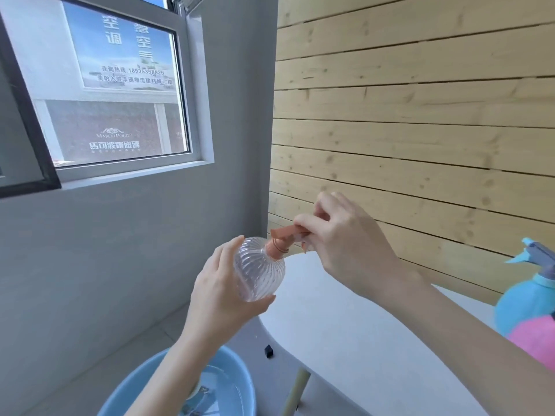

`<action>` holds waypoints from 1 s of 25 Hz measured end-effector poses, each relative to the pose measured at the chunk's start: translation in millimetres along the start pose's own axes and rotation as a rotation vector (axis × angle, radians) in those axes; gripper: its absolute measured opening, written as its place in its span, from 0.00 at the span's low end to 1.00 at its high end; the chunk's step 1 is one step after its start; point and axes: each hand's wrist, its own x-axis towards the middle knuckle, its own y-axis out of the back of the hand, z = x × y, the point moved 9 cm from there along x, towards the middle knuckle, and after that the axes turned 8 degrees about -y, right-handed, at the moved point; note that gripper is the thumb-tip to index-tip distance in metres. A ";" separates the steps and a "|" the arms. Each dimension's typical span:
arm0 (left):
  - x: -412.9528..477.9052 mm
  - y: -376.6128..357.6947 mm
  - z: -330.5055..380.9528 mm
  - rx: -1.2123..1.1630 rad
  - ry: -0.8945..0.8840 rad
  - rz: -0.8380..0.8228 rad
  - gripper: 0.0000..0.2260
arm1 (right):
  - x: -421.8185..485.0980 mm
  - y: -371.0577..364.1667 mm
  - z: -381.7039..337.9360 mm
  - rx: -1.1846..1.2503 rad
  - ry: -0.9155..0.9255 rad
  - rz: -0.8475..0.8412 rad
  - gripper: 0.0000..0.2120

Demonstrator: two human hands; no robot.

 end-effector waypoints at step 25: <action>-24.7 67.7 -46.5 0.004 0.070 0.160 0.43 | 45.2 -33.3 -74.0 0.597 -0.171 -0.401 0.17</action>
